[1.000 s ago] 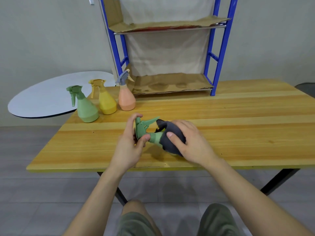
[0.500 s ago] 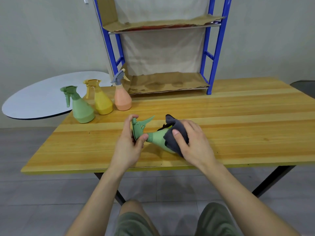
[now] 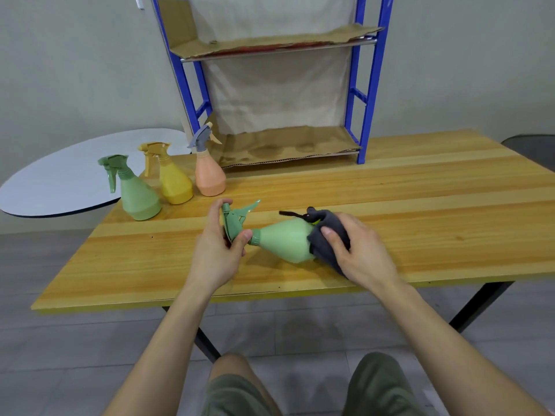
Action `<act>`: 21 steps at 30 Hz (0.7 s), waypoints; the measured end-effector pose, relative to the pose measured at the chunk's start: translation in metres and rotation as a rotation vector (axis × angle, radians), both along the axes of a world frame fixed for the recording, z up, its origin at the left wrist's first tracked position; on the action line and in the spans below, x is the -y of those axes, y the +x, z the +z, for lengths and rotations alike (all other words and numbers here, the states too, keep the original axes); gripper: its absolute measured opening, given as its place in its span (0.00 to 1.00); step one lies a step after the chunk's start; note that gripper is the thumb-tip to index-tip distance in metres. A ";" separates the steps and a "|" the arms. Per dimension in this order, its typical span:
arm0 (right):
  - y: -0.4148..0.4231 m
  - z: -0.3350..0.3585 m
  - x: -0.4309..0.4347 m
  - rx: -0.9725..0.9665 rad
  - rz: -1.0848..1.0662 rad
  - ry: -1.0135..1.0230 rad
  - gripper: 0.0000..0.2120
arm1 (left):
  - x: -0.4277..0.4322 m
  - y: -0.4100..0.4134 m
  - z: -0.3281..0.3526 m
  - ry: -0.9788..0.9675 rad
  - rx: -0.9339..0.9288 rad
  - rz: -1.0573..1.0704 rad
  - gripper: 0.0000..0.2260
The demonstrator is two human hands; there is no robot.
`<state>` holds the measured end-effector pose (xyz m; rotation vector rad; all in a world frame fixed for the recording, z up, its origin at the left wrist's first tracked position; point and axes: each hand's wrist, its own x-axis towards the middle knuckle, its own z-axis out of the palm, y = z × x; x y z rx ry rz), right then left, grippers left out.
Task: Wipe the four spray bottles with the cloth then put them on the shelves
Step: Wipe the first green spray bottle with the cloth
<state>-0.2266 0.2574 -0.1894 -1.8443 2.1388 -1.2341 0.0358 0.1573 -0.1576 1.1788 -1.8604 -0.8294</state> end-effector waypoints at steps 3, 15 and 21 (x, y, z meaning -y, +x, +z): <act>0.013 0.013 0.000 -0.130 0.052 -0.102 0.18 | 0.003 -0.004 0.005 -0.017 0.044 0.014 0.27; 0.008 0.026 0.035 -0.166 0.286 0.055 0.23 | -0.007 0.021 -0.001 -0.299 0.200 -0.219 0.36; 0.008 0.020 0.034 -0.159 0.325 0.022 0.24 | 0.024 0.019 0.005 -1.092 0.606 -0.164 0.17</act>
